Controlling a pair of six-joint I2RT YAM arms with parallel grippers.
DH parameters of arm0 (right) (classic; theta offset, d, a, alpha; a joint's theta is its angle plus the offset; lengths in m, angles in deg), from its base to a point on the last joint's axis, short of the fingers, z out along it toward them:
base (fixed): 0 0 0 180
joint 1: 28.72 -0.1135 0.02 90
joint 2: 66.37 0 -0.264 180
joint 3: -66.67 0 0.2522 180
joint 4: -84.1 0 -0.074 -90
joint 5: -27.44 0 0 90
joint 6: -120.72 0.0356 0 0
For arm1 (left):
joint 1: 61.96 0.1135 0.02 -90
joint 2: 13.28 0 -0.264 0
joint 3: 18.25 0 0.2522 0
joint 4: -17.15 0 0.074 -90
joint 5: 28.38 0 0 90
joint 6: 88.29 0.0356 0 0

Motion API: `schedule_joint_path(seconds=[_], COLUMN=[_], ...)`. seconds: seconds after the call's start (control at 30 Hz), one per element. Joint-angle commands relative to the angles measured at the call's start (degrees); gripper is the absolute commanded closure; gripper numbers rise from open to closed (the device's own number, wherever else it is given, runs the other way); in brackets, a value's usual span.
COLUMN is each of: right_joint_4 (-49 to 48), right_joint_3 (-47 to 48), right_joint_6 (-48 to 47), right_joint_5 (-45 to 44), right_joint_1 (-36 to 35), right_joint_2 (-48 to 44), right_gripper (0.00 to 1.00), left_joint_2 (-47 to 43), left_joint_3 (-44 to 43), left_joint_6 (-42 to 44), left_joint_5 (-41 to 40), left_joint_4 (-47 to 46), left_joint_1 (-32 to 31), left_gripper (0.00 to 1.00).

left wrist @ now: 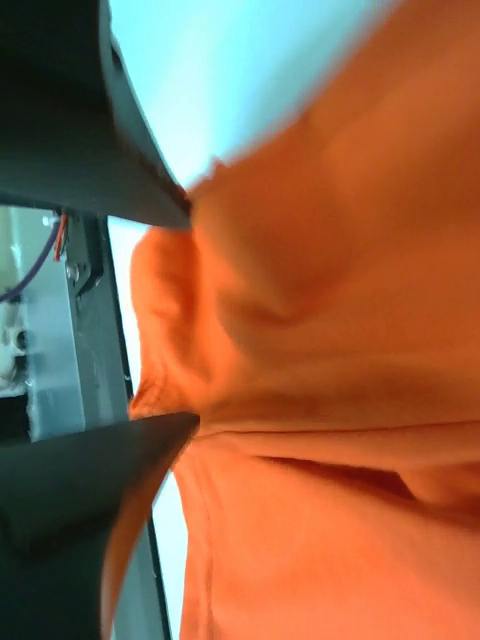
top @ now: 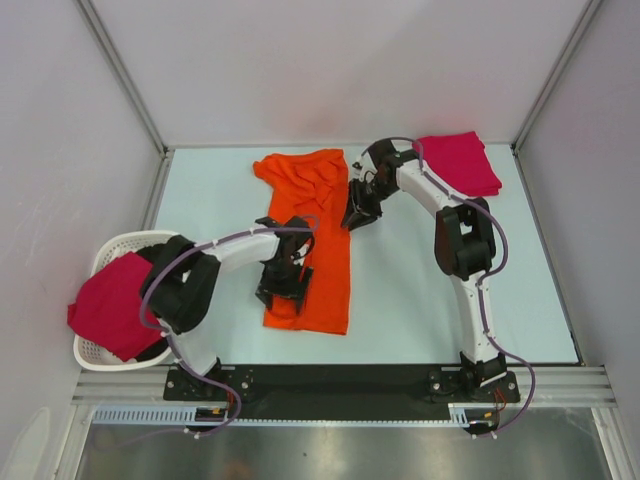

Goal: Fold and stack the t-shirts
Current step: Rotate the tshirt 90 degrees

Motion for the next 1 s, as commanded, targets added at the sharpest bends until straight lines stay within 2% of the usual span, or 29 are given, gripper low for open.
schedule_joint_path(seconds=[0.0, 0.03, 0.07, 0.1, 0.17, 0.2, 0.27, 0.3, 0.4, 0.53, 0.7, 0.77, 0.87, 0.97], right_joint_4=[2.8, 2.7, 2.7, 2.3, 1.5, -0.1, -2.6, -4.2, -6.9, -6.9, -4.2, -5.3, -15.7, -19.1], right_joint_3=[-2.4, -2.7, -2.8, -3.0, -3.1, -3.0, -2.7, -2.0, 3.3, 12.1, 29.7, 31.7, 27.7, 26.1], right_joint_6=[-2.1, -2.0, -1.9, -1.9, -1.3, -0.4, 0.9, 2.0, 3.9, 4.0, 5.4, 8.4, 14.4, 19.0], right_joint_5=[1.6, 1.4, 1.7, 2.2, 3.2, 4.0, 4.9, 4.9, 6.0, 1.9, -2.6, -2.7, 2.0, 5.3], right_joint_1=[-0.2, -0.1, 0.2, 0.8, 1.4, 2.3, 3.1, 3.7, 5.1, 6.3, 7.5, 8.7, 10.1, 10.7], right_joint_2=[-6.3, -6.7, -7.4, -7.6, -7.8, -7.8, -7.8, -6.8, -3.4, 2.3, 10.9, 14.0, 15.0, 17.1], right_gripper=[0.62, 0.59, 0.57, 0.47, 0.36, 0.25, 0.12, 0.00, 0.00, 0.00, 0.00, 0.00, 0.00, 0.00], left_joint_2=[-9.7, -11.1, -12.1, -13.0, -15.3, -15.9, -15.3, -14.4, -9.1, -0.3, 10.8, 14.3, 21.7, 28.3], left_joint_3=[-8.8, -11.8, -13.1, -14.3, -17.0, -17.6, -19.6, -20.4, -25.5, -38.7, -52.3, -57.5, -65.5, -70.4], left_joint_6=[-0.7, -0.8, -1.2, -1.0, -0.7, -0.3, 0.4, 1.0, 2.9, 4.0, 1.9, -0.2, -2.0, -4.5], left_joint_5=[-9.5, -10.7, -11.8, -12.2, -12.7, -11.7, -10.7, -9.3, -8.9, -7.7, -0.8, 2.1, 5.5, 10.2], left_joint_4=[3.8, 3.9, 4.4, 4.3, 3.4, 2.7, 1.2, 0.9, 0.7, 0.5, -1.3, -2.9, -2.8, -3.0], left_joint_1=[0.1, 0.2, 0.3, 1.0, 1.9, 3.2, 5.0, 7.1, 10.0, 12.7, 17.6, 19.7, 21.5, 23.6], left_gripper=[0.11, 0.03, 0.00, 0.00, 0.01, 0.00, 0.00, 0.00, 0.00, 0.00, 0.00, 0.00, 0.00, 0.00])
